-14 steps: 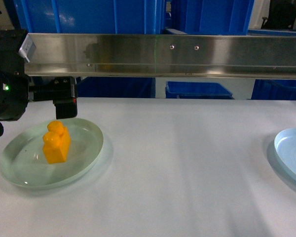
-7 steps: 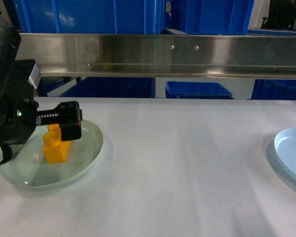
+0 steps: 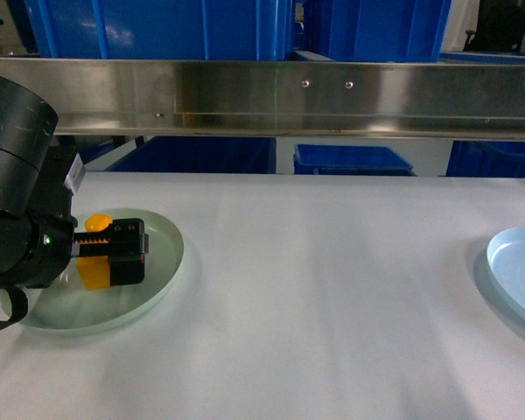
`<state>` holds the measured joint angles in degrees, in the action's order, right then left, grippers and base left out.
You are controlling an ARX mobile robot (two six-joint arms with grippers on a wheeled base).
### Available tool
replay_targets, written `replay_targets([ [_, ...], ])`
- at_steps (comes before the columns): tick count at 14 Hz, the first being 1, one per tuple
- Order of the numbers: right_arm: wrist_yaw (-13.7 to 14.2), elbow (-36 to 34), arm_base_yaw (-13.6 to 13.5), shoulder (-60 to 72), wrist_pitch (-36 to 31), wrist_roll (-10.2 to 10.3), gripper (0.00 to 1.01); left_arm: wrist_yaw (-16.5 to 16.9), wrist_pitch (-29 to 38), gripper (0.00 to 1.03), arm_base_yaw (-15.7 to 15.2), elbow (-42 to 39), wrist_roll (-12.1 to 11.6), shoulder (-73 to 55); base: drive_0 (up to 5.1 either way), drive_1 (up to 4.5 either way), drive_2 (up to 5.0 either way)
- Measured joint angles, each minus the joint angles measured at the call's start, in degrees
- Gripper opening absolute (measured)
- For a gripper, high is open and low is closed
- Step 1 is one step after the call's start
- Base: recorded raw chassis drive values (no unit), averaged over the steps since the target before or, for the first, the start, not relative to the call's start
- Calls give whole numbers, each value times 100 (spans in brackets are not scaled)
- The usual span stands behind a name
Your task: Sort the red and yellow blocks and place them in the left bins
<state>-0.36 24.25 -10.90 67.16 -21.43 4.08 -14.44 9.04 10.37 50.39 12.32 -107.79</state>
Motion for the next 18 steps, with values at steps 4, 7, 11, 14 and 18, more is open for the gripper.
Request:
replay_targets([
  [4, 28, -28, -37, -103, 44, 26, 29, -42, 267, 49, 133, 15, -105, -188, 0, 0, 0],
  [7, 13, -66, -35, -127, 87, 44, 29, -37, 649, 27, 74, -63, -249, -256, 0, 0, 0],
  [11, -98, -52, 96, -68, 155, 149, 29, 186, 1311, 26, -417, -487, -951, 525, 0, 0, 0],
  [14, -328, -20, 452, -678, 527, 151, 29, 774, 1274, 26, -883, -905, -1567, 2396, 0, 0, 0],
  [18, -472, 9, 841, -1283, 828, 146, 29, 981, 201, 26, -1294, -1460, -1681, 4249, 0, 0, 0],
])
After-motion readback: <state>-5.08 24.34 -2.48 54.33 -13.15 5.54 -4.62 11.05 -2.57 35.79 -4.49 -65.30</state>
